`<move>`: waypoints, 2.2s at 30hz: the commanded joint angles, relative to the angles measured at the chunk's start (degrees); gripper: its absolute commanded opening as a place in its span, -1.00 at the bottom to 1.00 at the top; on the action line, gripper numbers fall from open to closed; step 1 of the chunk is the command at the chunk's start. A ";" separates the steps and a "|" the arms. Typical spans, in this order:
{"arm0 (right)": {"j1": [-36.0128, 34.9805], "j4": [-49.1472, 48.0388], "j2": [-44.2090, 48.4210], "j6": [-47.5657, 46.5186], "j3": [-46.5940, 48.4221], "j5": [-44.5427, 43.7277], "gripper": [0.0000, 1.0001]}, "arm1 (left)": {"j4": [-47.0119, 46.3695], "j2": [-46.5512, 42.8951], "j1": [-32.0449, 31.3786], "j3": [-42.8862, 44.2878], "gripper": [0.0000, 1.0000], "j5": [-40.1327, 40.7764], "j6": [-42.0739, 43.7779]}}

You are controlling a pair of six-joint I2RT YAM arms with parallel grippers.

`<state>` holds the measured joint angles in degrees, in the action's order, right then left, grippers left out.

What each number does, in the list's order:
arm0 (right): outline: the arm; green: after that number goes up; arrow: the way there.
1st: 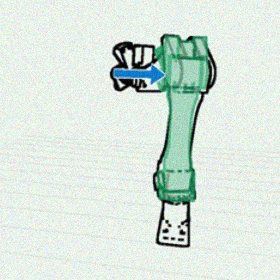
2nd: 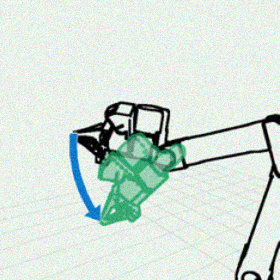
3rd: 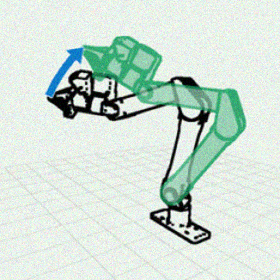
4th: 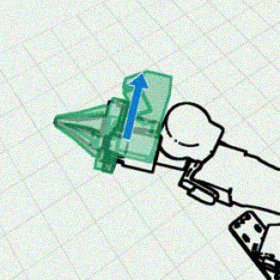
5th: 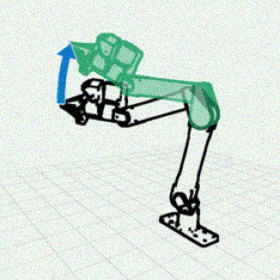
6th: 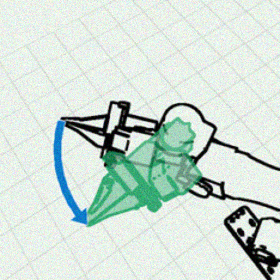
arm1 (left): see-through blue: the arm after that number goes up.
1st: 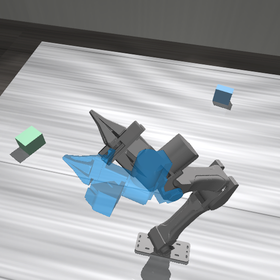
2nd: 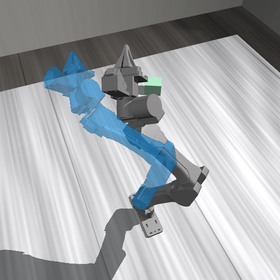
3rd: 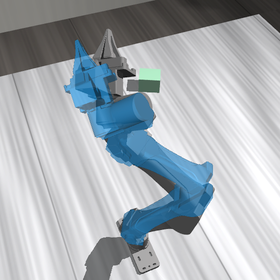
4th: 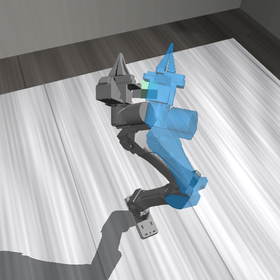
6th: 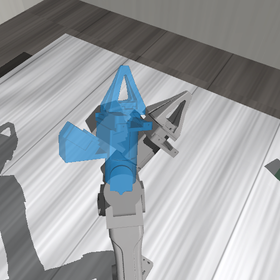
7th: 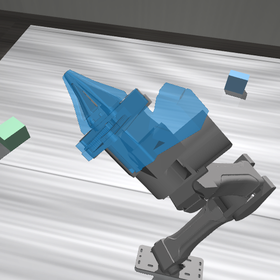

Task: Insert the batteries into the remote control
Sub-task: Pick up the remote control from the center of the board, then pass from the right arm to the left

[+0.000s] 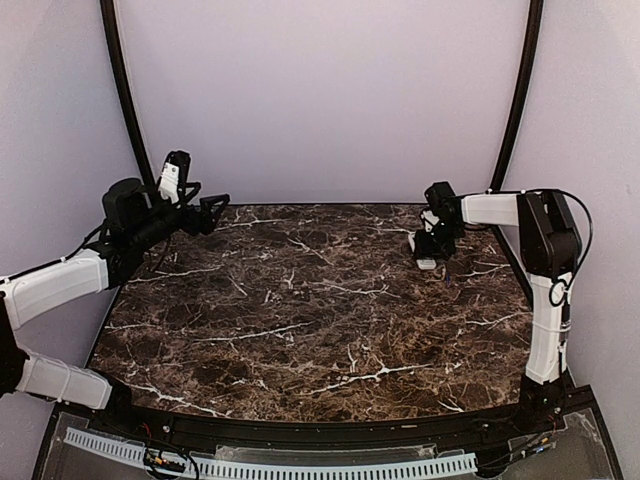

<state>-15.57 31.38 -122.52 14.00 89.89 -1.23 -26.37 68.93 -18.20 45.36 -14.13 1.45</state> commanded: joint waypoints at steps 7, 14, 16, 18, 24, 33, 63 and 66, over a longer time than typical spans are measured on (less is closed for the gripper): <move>-5.94 4.29 11.50 -8.22 0.04 21.38 -0.68 | -1.60 -1.76 -5.57 -5.57 0.72 -9.39 17.95; -21.77 8.22 17.97 -12.68 -2.97 26.22 -0.72 | 9.34 -4.24 -19.51 -9.31 0.55 -13.14 50.19; -26.58 7.12 19.49 -12.07 -3.58 28.35 -0.73 | 14.57 -5.08 -23.80 -9.11 0.43 -10.27 56.93; -30.91 5.88 20.41 -11.41 -3.71 29.62 -0.70 | 16.07 -6.87 -27.29 -9.96 0.37 -7.08 59.93; -39.14 6.92 18.83 -12.27 0.36 29.06 -0.68 | 15.72 -10.85 -30.52 -12.80 0.48 -3.10 65.26; -42.42 9.93 16.57 -13.65 6.52 30.33 -0.69 | 17.26 -10.78 -30.59 -13.04 0.30 0.55 65.29; -43.81 10.51 21.56 -15.93 12.96 28.36 0.77 | 12.80 -12.45 -32.31 -10.10 -1.00 1.93 49.70; -43.76 6.84 26.89 -16.41 12.90 27.92 0.97 | 17.47 -10.69 -32.41 -4.49 -1.00 1.22 40.79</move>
<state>-58.83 44.01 -104.38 -0.86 100.38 28.05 -10.74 57.34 -50.17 34.30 -11.25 57.04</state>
